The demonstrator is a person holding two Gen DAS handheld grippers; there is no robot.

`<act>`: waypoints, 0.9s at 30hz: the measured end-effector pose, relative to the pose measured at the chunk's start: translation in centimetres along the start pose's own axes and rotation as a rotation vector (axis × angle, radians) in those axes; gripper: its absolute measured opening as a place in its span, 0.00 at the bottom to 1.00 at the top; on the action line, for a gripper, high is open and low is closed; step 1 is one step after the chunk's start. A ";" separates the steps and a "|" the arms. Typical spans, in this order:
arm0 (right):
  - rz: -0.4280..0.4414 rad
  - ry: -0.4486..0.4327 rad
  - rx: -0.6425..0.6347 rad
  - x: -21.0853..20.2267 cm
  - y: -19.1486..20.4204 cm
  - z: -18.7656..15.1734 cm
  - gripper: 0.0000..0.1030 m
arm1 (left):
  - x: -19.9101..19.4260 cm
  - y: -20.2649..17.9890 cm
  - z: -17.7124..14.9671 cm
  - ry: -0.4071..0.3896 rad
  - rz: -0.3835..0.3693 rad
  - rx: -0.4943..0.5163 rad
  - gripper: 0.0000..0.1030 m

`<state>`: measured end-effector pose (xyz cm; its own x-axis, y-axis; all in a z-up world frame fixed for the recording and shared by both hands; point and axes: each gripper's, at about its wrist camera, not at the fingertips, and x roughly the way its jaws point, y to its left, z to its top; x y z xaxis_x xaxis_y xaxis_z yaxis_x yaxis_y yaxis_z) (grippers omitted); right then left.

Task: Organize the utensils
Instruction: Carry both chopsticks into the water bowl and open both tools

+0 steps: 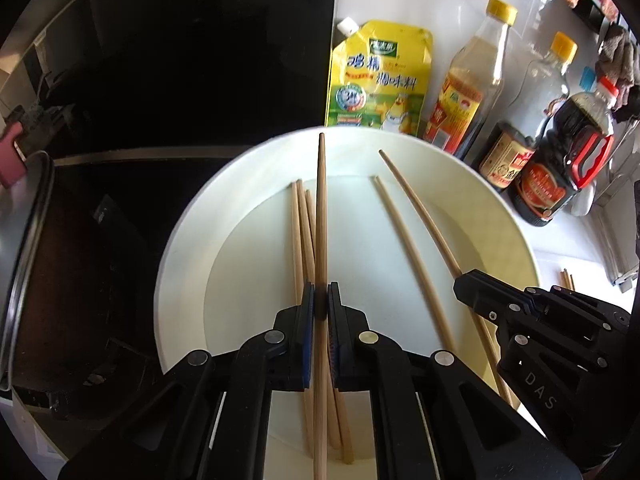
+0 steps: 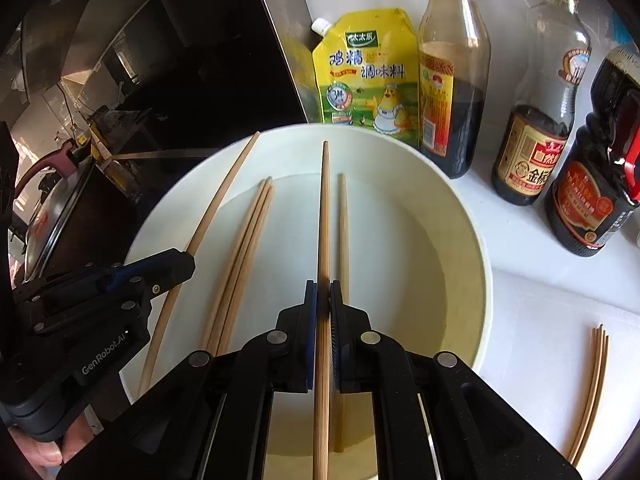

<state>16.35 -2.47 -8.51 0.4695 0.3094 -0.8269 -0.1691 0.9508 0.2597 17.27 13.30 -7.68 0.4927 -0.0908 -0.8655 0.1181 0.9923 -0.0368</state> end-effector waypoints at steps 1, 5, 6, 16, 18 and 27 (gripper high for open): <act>-0.007 0.008 0.003 0.4 0.0 0.0 0.06 | 0.4 0.1 0.0 0.009 0.000 -0.001 0.07; -0.028 0.031 0.010 1.6 0.0 -0.2 0.06 | 1.8 0.4 -0.2 0.039 -0.003 -0.007 0.07; -0.035 0.036 0.008 1.8 0.0 -0.2 0.06 | 2.2 0.4 -0.2 0.046 -0.004 -0.005 0.07; -0.059 0.045 0.020 2.2 -0.3 -0.6 0.06 | 3.2 0.8 -0.7 0.069 -0.004 -0.015 0.16; -0.061 0.033 0.021 1.9 -0.4 -0.6 0.11 | 3.1 1.0 -0.8 0.070 0.003 -0.024 0.28; -0.072 -0.014 0.029 -0.3 -0.8 -0.8 0.25 | 0.4 2.2 -0.7 0.004 0.026 -0.080 0.71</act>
<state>15.65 -3.35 -8.89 0.4916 0.2407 -0.8369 -0.1094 0.9705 0.2148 17.15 15.53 -8.49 0.4910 -0.0646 -0.8688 0.0360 0.9979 -0.0539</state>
